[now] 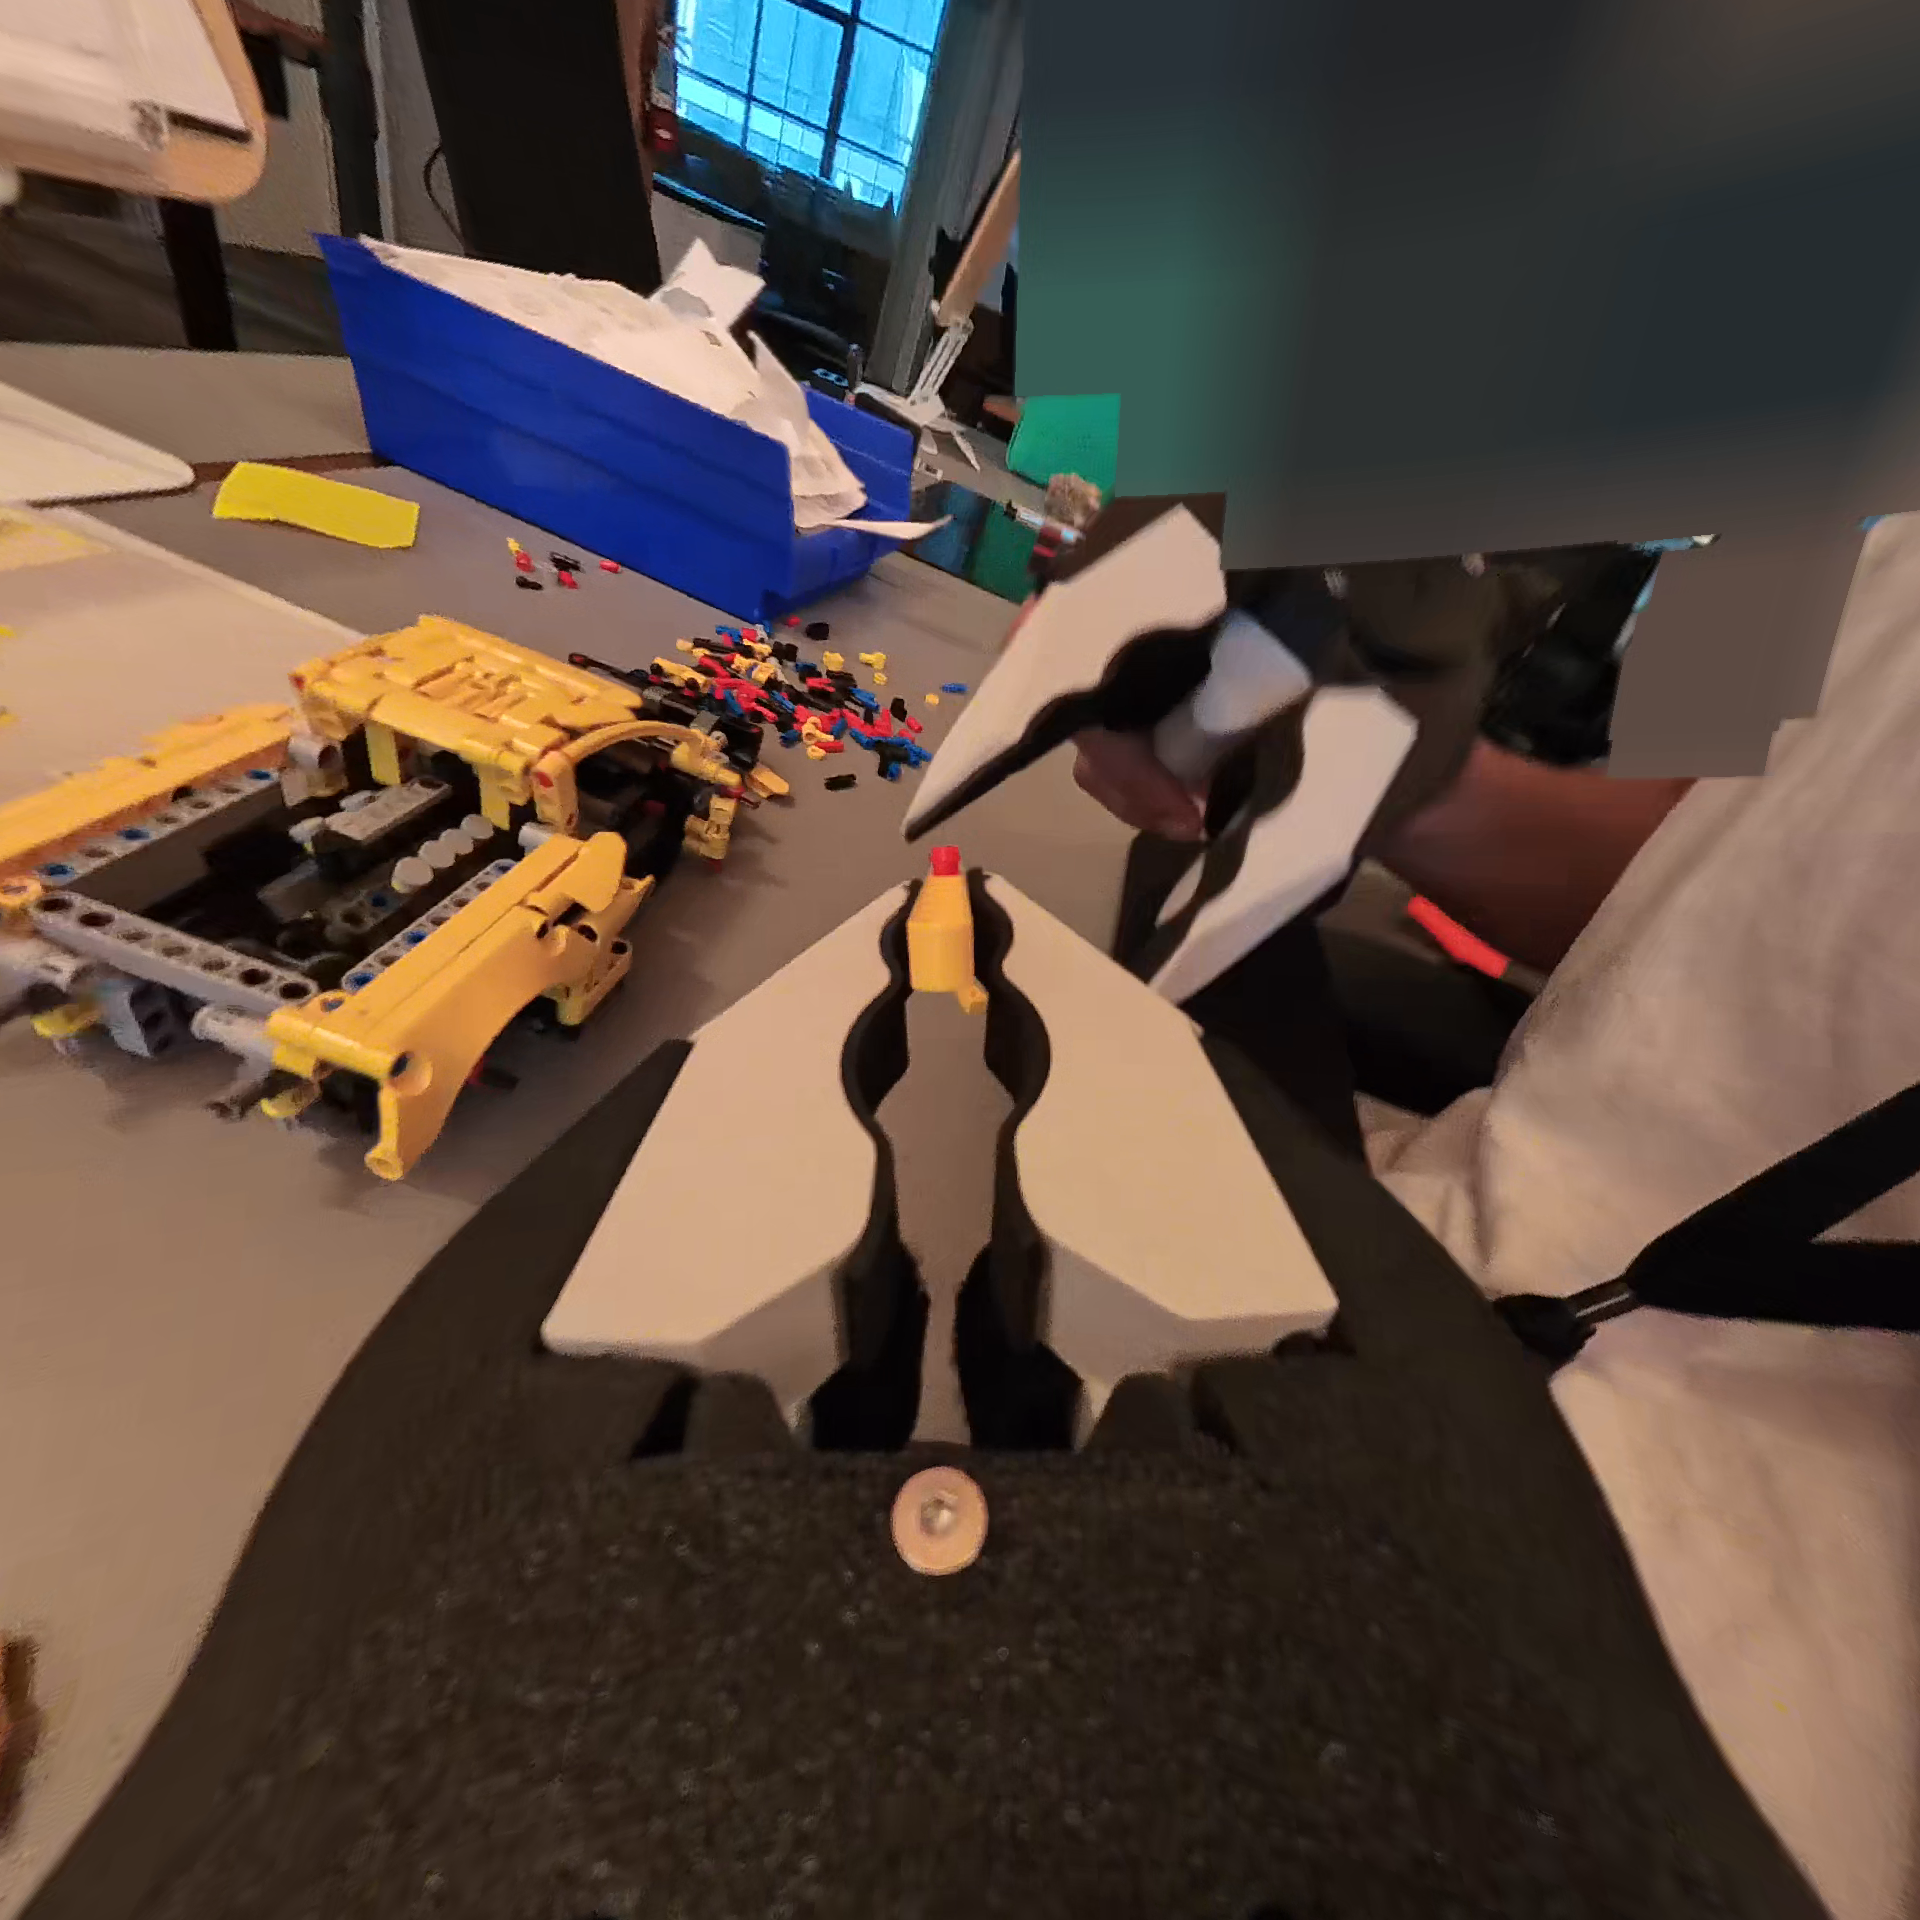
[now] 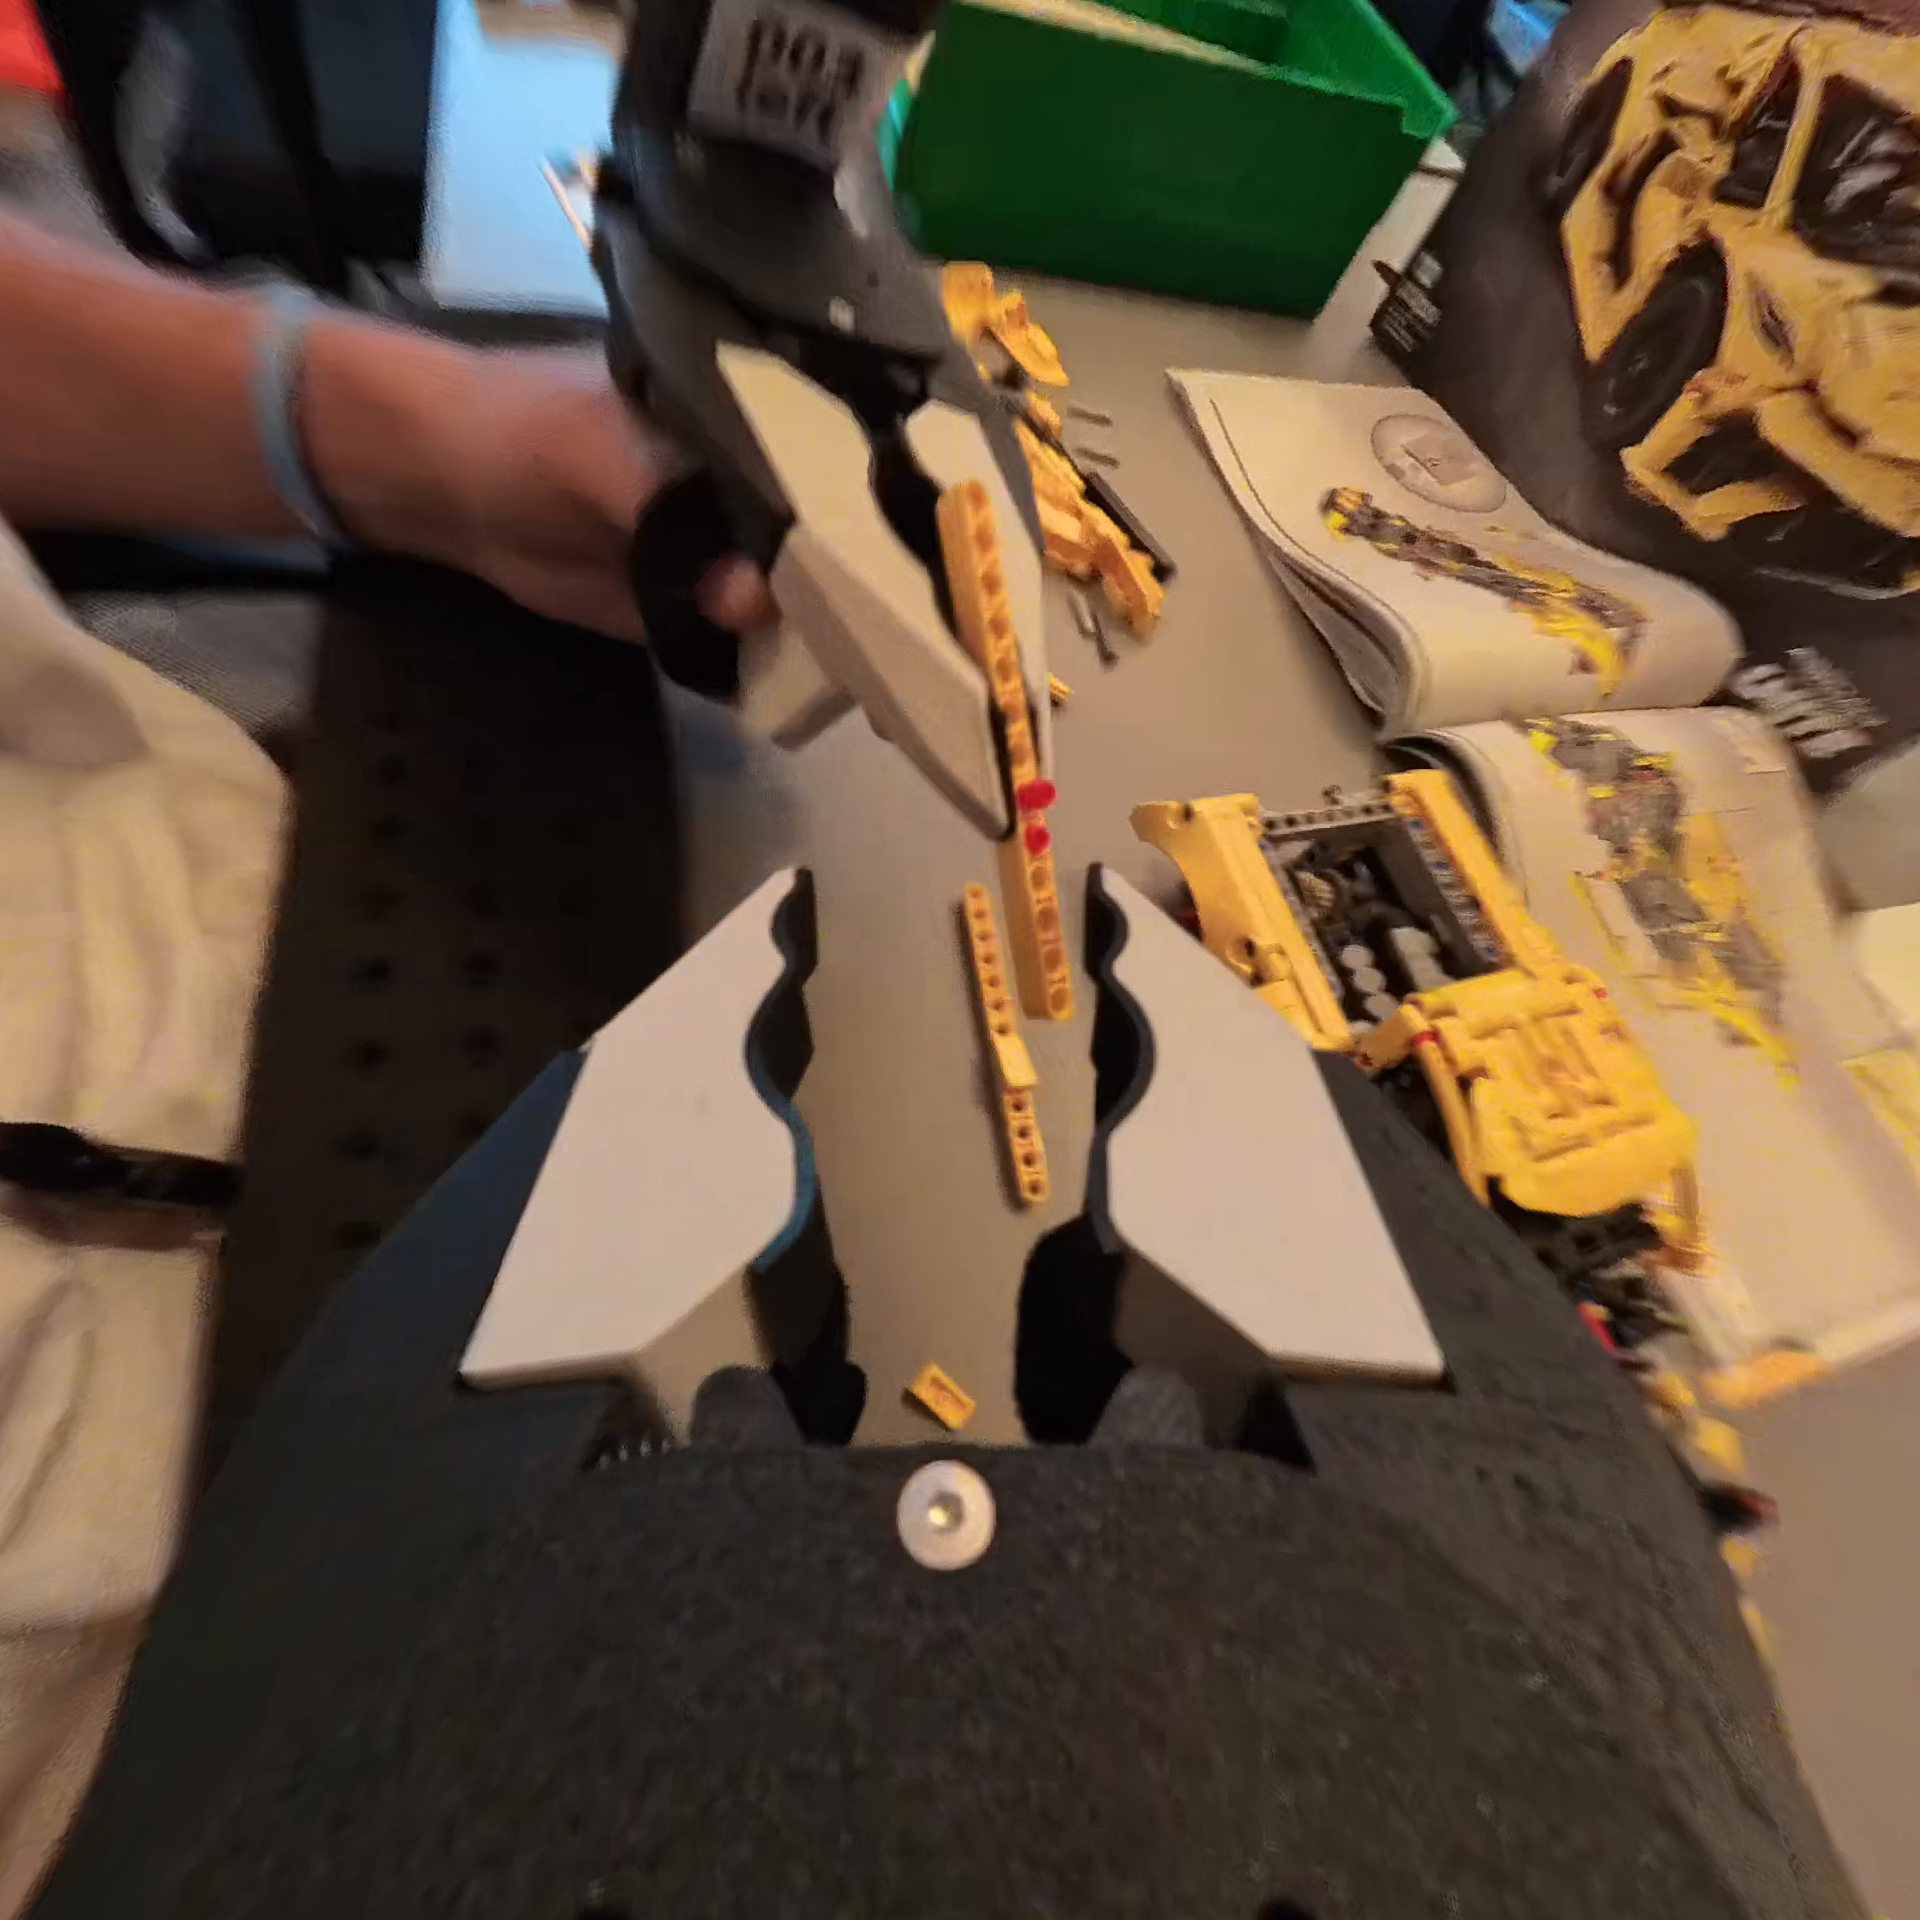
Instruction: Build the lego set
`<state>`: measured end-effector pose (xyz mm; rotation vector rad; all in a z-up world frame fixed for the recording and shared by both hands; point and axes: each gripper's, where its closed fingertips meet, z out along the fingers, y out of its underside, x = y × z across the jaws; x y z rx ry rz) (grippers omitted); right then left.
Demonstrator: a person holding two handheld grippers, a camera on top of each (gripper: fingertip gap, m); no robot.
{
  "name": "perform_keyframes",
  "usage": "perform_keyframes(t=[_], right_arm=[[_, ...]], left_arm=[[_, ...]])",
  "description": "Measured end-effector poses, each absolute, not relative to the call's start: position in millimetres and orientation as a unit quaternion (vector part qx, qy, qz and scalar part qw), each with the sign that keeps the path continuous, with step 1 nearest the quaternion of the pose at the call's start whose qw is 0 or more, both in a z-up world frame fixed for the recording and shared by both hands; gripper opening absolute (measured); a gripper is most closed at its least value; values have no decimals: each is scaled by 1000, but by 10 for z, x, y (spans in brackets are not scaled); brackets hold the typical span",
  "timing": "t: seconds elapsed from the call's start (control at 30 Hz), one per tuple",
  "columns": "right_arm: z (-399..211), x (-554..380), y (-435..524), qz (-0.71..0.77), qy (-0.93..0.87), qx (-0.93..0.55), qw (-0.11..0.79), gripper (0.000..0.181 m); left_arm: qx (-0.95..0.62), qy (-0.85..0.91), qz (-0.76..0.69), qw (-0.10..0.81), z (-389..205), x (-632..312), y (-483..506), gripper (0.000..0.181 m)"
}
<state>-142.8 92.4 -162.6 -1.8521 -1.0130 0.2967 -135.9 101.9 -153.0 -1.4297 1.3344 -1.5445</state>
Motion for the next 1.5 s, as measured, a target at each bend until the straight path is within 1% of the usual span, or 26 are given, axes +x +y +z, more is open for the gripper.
perform_keyframes(t=[0.03,0.1,0.17,0.23,0.3,0.33,0.4,0.53,0.6,0.67,0.7,0.77,0.87,0.9,0.97,1.03,1.07,1.1,1.3,1.4,1.5], right_arm=[[-1686,-1425,971,65,-429,-759,486,54],[-1678,-1437,1080,-40,-440,-728,524,51],[-1614,-1488,1147,-94,-447,-699,550,43],[-1602,-1541,1187,-82,-441,-704,551,46],[-1623,-1541,1232,-76,-440,-710,545,42],[-1635,-1521,1255,-88,-443,-709,541,36],[-1636,-1488,1274,-117,-451,-701,540,17],[-1702,-1471,1253,-124,-475,-705,512,10],[-1705,-1470,1284,-111,-469,-709,515,10],[-1660,-1487,1324,-85,-442,-711,541,12],[-1623,-1473,1335,-69,-418,-715,556,18],[-1574,-1322,1344,-59,-377,-725,574,42],[-1643,-873,1376,-27,-280,-757,589,57],[-1692,-723,1382,-7,-241,-768,594,59],[-1742,-473,1384,40,-166,-769,615,54],[-1634,-300,1393,78,-117,-764,630,51],[-1576,-205,1397,75,-103,-757,640,46],[-1563,-100,1404,61,-90,-757,645,45],[-1679,64,1413,67,-50,-775,626,43],[-1790,138,1436,53,-37,-793,606,42],[-1797,129,1448,67,-33,-792,605,40]], left_arm=[[-552,492,-599,308,-1529,-1361,1049,7],[-568,466,-614,288,-1545,-1359,1102,7],[-575,453,-621,280,-1552,-1363,1134,7],[-578,451,-622,274,-1566,-1362,1136,7],[-575,453,-625,272,-1557,-1365,1123,7],[-574,455,-623,274,-1556,-1367,1116,7],[-572,464,-617,276,-1569,-1364,1094,7],[-579,467,-614,263,-1611,-1355,1080,7],[-583,459,-616,263,-1612,-1352,1112,7],[-580,449,-624,271,-1570,-1362,1150,7],[-578,445,-625,276,-1552,-1374,1172,7],[-584,440,-618,288,-1563,-1404,1245,7],[-592,437,-605,304,-1582,-1436,1344,7],[-598,438,-597,307,-1606,-1440,1379,7],[-602,438,-589,314,-1626,-1450,1430,7],[-603,436,-585,322,-1625,-1455,1475,7],[-604,437,-581,327,-1627,-1456,1503,7],[-603,440,-576,333,-1625,-1456,1527,7],[-588,443,-564,374,-1531,-1466,1670,7],[-590,436,-566,375,-1537,-1454,1745,7],[-590,410,-591,367,-1514,-1478,1827,7]])
